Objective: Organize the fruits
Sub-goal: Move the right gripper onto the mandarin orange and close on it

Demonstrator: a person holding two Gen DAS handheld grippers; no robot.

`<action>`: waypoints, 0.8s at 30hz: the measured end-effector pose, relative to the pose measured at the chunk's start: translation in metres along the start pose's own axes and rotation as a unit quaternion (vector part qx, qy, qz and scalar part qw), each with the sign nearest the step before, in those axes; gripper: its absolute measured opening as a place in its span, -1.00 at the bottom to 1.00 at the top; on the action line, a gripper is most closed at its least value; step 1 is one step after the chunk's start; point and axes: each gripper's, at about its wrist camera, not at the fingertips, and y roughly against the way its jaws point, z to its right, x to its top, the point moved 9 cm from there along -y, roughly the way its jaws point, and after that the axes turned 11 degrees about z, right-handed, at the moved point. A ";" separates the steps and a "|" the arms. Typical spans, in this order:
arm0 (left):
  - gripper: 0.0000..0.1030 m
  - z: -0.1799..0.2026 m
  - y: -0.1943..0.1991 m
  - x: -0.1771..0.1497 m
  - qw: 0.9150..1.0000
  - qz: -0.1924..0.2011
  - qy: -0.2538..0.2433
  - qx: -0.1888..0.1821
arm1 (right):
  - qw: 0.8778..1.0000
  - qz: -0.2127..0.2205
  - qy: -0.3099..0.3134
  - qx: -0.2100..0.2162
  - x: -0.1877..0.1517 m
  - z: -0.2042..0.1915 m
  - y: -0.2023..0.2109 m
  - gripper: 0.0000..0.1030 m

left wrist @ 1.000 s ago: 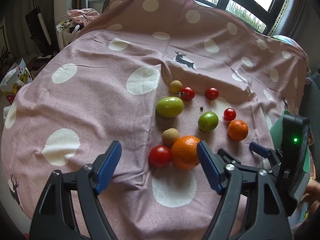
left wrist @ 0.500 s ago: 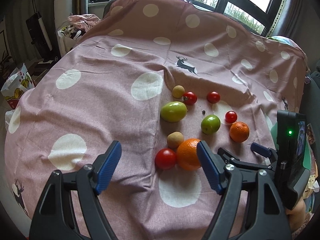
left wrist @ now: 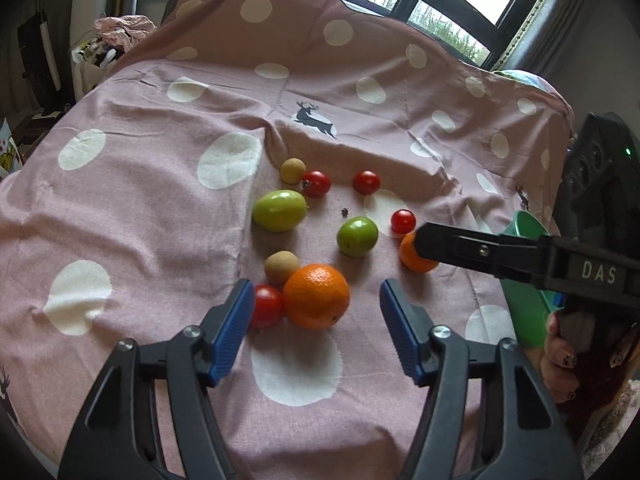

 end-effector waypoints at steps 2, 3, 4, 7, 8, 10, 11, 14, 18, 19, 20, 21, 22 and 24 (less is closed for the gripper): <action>0.03 0.006 -0.004 -0.005 1.000 -0.009 -0.003 -0.009 | 1.000 -0.010 -0.010 0.027 -0.002 -0.010 -0.011 0.31; -0.02 0.009 -0.006 -0.007 1.000 -0.011 -0.007 -0.013 | 0.999 -0.011 -0.018 0.040 -0.003 -0.013 -0.016 0.22; -0.08 0.012 -0.008 -0.010 1.000 -0.015 -0.011 -0.016 | 0.998 -0.013 -0.027 0.050 -0.005 -0.014 -0.020 0.21; -0.14 0.018 -0.012 -0.015 0.999 -0.021 -0.011 -0.031 | 0.997 -0.034 -0.045 0.055 -0.012 -0.015 -0.034 0.13; -0.16 0.019 -0.011 -0.013 0.999 -0.014 -0.013 -0.030 | 0.997 -0.041 -0.042 0.057 -0.016 -0.018 -0.038 0.09; -0.23 0.018 -0.012 -0.013 0.999 -0.013 -0.011 -0.028 | 0.996 -0.056 -0.036 0.059 -0.022 -0.018 -0.044 -0.05; -0.28 0.017 -0.011 -0.012 0.999 -0.014 -0.002 -0.029 | 0.996 -0.063 -0.037 0.060 -0.025 -0.019 -0.048 -0.13; -0.29 0.014 -0.011 -0.011 1.000 -0.015 0.004 -0.025 | 0.993 -0.077 -0.047 0.075 -0.028 -0.020 -0.052 -0.20; -0.29 0.007 -0.014 -0.013 1.000 -0.012 -0.014 0.014 | 0.994 -0.071 -0.041 0.067 -0.027 -0.018 -0.053 -0.20; -0.28 0.006 -0.015 -0.014 1.000 -0.016 -0.013 0.013 | 0.994 -0.072 -0.041 0.065 -0.027 -0.017 -0.055 -0.20; -0.29 0.005 -0.016 -0.014 1.000 -0.014 -0.014 0.014 | 0.994 -0.074 -0.044 0.069 -0.028 -0.018 -0.055 -0.20; -0.29 0.006 -0.016 -0.014 1.000 -0.012 -0.017 0.017 | 0.993 -0.077 -0.046 0.073 -0.028 -0.018 -0.056 -0.20; -0.28 0.005 -0.017 -0.014 1.000 -0.011 -0.020 0.020 | 0.993 -0.079 -0.047 0.075 -0.028 -0.019 -0.059 -0.20; -0.25 0.002 -0.018 -0.014 0.999 -0.010 -0.021 0.028 | 0.993 -0.077 -0.046 0.075 -0.028 -0.020 -0.061 -0.20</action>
